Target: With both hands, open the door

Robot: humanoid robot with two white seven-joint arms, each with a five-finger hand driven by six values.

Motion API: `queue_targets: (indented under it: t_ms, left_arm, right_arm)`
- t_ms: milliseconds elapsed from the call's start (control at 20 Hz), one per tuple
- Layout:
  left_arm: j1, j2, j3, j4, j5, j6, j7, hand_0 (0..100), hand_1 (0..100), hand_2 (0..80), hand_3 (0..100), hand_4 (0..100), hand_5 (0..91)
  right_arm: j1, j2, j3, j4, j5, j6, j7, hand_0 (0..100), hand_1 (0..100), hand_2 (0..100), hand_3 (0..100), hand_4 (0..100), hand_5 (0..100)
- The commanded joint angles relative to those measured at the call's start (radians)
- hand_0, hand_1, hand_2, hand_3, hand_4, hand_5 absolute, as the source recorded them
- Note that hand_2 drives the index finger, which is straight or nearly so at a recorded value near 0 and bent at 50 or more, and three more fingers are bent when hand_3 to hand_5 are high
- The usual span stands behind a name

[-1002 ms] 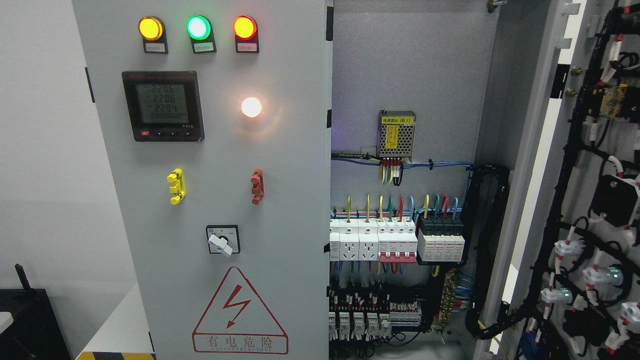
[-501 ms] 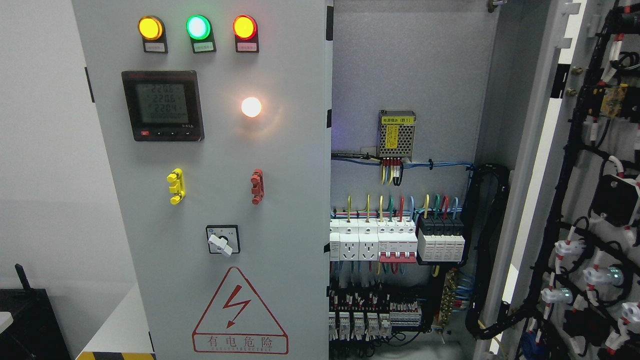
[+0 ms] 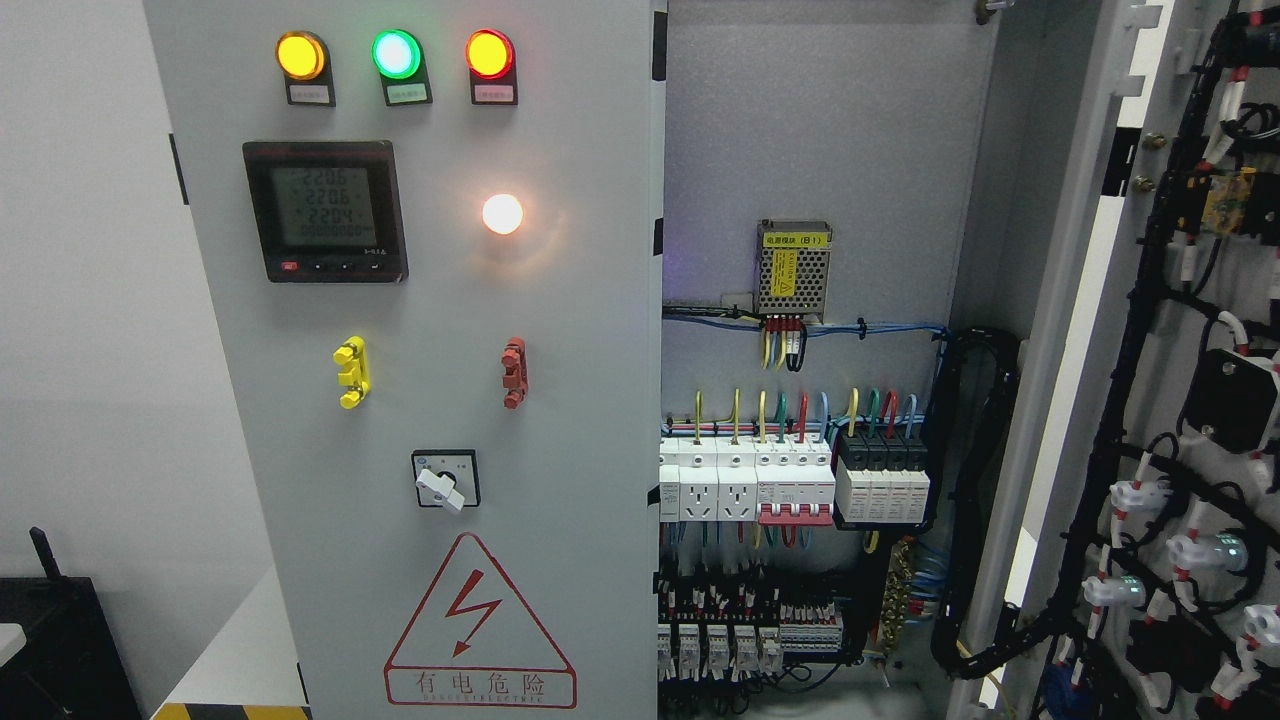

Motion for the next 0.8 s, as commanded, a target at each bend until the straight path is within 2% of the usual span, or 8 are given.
queue_targets:
  t_ms: [0, 351, 501, 752]
  left_arm:
    - [0.0, -0.034, 0.001, -0.001, 0.0, 0.001, 0.0, 12, 39, 0.0, 0, 0, 0.0]
    - [0.0, -0.034, 0.001, -0.001, 0.0, -0.001, 0.0, 12, 39, 0.0, 0, 0, 0.0]
    - [0.0, -0.034, 0.001, -0.001, 0.0, 0.001, 0.0, 12, 39, 0.0, 0, 0, 0.0]
    - [0.0, -0.034, 0.001, -0.001, 0.0, -0.001, 0.0, 12, 39, 0.0, 0, 0, 0.0]
  right_arm:
    - [-0.112, 0.001, -0.003, -0.027, 0.0, 0.094, 0.0, 12, 39, 0, 0, 0, 0]
    - [-0.23, 0.003, 0.0, -0.025, -0.005, 0.229, 0.001, 12, 39, 0, 0, 0, 0]
    - [-0.282, 0.016, 0.005, -0.022, -0.007, 0.274, 0.003, 12, 39, 0, 0, 0, 0]
    - [-0.343, 0.026, 0.023, 0.013, -0.008, 0.313, 0.004, 12, 39, 0, 0, 0, 0]
